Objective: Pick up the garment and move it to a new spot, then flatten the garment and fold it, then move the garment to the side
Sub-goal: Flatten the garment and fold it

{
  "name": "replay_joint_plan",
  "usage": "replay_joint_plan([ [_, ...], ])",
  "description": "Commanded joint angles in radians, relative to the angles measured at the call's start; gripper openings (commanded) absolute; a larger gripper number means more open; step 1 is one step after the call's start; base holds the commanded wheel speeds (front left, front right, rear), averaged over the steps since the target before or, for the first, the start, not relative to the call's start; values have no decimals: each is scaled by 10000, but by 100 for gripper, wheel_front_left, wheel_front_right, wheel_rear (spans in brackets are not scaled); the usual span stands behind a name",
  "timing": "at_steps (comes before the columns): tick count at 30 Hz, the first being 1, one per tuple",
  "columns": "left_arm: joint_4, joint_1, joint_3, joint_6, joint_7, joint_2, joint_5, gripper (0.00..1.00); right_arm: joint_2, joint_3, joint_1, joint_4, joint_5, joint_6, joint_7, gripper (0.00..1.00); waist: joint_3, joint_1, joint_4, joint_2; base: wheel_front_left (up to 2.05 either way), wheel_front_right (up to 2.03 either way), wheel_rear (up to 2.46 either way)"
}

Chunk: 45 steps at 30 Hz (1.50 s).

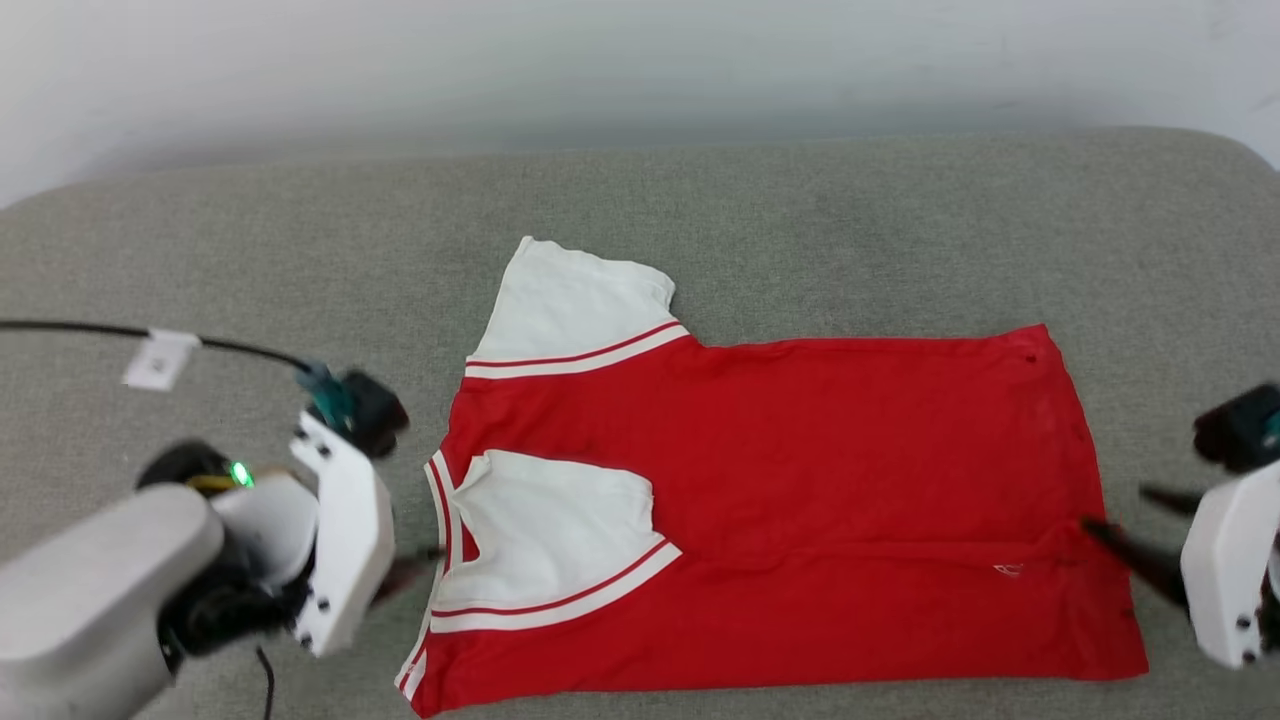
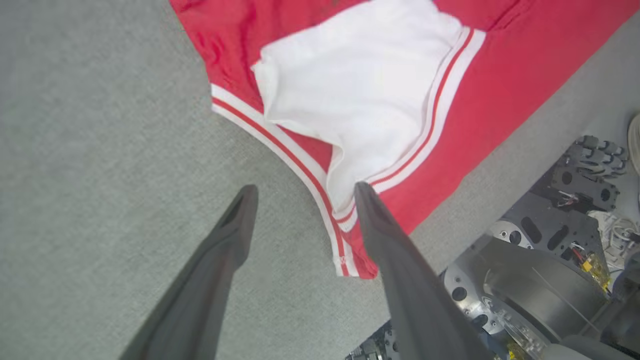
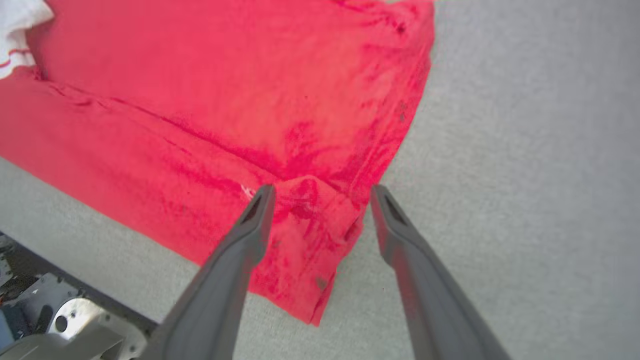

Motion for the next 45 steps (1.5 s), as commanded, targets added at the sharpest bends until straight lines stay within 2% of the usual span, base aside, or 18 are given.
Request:
replay_joint_plan([
  [1, -60, -247, 165, -33, -225, 61, 135, 100, 32, -214, -199, -223, -239, -8, -538, 100, -74, 1, -44, 0, 0, 0, 0],
  [5, 161, -968, 677, 121, -1123, 6, 863, 100, 390, -1033, -356, -667, -1176, -9, -2632, 100, -77, 1, -185, 0, 0, 0, 0],
  [12, 1355, -2135, 1308, 599, -2313, -737, 1786, 100, 2064, -3158, 88, -1199, -3290, -9, -5607, 100, 408, 1, -527, 0, 0, 0, 0],
  [18, 2440, -3328, 1617, 531, -2214, -1264, 1982, 100, 4204, -4989, 1284, -2702, -5065, -8, -6695, 100, 1162, 1, -945, 0, 0, 0, 0],
  [21, 2942, -3995, 1702, 456, -1936, -1474, 2054, 100, 5092, -5394, 1936, -3421, -5665, -9, -6753, 100, 1617, 1, -1161, 0, 0, 0, 0],
  [25, 3553, -4978, 1769, 309, -1143, -1666, 1978, 100, 5921, -5538, 2435, -4017, -6076, -8, -6777, 100, 2316, 1, -1532, 0, 0, 0, 0],
  [30, 4182, -6077, 1677, 68, 686, -1713, 1602, 100, 6368, -5339, 2434, -4268, -6322, -8, -6838, 100, 3090, 1, -2058, 0, 0, 0, 0],
  [33, 4384, -6585, 1461, -83, 1816, -1710, 1475, 100, 6403, -5167, 2182, -4223, -6352, -8, -6849, 100, 3522, 1, -2351, 0, 0, 0, 0],
  [37, 4681, -7074, 1198, -24, 2916, -1760, 1535, 100, 6373, -4986, 1866, -3995, -6311, -8, -6931, 100, 3993, 1, -2632, 0, 0, 0, 0],
  [45, 5042, -6862, 436, -147, 4068, -1446, 1843, 100, 6329, -4602, 1401, -3413, -6255, -8, -7173, 100, 4434, 1, -2829, 0, 0, 0, 0],
])
